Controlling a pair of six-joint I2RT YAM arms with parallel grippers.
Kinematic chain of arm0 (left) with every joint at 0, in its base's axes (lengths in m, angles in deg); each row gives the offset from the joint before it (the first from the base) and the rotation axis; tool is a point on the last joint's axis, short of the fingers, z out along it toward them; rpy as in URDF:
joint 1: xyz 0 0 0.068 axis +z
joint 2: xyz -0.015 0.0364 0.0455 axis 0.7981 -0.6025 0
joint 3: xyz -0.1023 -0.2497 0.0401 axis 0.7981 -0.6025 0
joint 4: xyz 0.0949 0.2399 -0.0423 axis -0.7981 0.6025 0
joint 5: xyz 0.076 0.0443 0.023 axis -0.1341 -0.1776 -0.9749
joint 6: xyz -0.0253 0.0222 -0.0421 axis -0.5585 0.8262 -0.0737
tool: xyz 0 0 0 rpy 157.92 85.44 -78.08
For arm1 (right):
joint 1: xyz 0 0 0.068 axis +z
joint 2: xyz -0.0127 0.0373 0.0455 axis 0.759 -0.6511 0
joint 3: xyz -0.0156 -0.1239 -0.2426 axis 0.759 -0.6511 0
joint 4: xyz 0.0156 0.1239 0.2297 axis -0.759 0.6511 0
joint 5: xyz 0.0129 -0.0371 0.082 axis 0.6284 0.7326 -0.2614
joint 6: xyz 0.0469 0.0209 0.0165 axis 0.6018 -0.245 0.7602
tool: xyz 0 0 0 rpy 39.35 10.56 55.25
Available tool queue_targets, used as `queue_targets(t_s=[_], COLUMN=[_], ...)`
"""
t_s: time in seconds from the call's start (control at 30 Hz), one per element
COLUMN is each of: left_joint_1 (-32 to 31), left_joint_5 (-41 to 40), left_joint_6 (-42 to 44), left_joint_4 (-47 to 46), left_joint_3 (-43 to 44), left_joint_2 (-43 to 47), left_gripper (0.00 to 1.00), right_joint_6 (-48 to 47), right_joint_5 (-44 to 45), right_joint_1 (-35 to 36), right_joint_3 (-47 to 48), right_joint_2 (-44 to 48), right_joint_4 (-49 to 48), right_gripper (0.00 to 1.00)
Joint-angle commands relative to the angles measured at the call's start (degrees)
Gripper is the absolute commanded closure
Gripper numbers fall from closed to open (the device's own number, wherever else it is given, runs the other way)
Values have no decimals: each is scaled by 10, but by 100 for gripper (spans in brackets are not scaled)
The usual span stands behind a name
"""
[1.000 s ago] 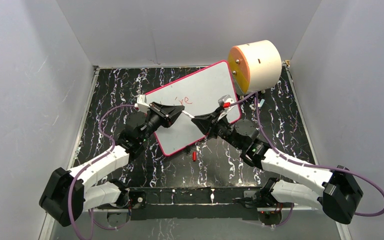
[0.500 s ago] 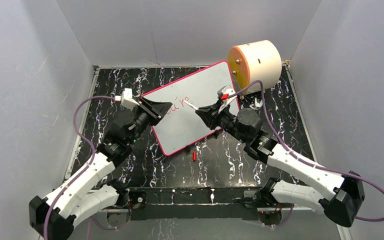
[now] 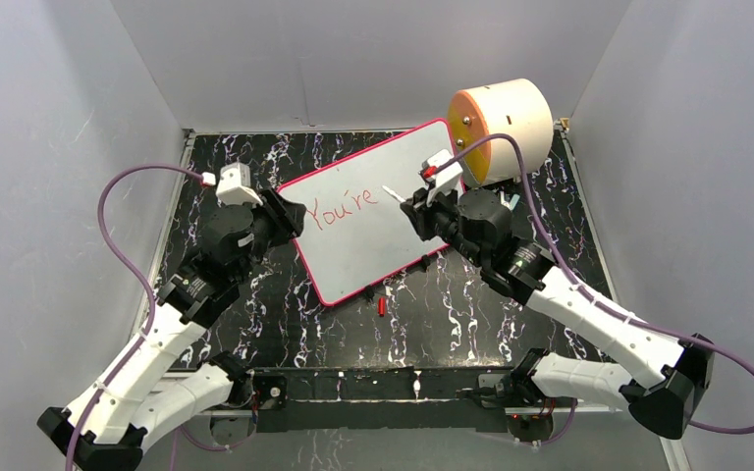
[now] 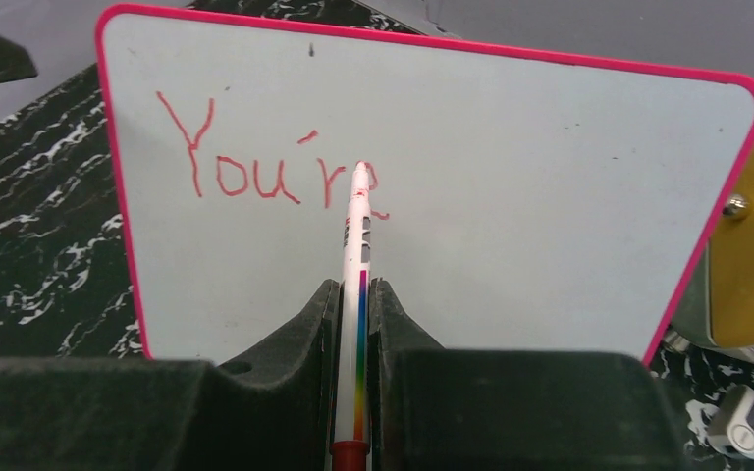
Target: Write a sentence on the whiteboard
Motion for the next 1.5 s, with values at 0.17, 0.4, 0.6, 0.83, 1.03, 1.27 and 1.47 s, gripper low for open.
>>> queue_targets(t_s=[0.17, 0.4, 0.6, 0.83, 1.03, 1.27, 1.47], left_joint_1=[3, 3, 3, 3, 3, 7, 11], left_joint_5=[-43, -17, -19, -72, -138, -169, -158], left_joint_6=[16, -19, -23, -19, -29, -11, 10], left_joint_4=[108, 78, 32, 10, 62, 53, 52], left_joint_3=[-65, -130, -149, -155, -136, -115, -81], left_joint_2=[52, 56, 3, -42, -56, -68, -67], left_gripper=[52, 52, 52, 55, 57, 57, 57], right_joint_6=[-20, -5, -12, -11, -14, -13, -14], right_joint_5=[-22, -59, -66, -69, -75, -83, -81], right_joint_1=[-70, -100, -108, -112, -114, -116, -117], right_joint_3=[48, 19, 14, -17, -25, -32, -30], right_joint_2=[-20, -19, -14, 4, 1, 2, 7], right_joint_4=[43, 3, 2, -35, -46, -50, -32], right_gripper=[100, 100, 100, 100, 100, 100, 100])
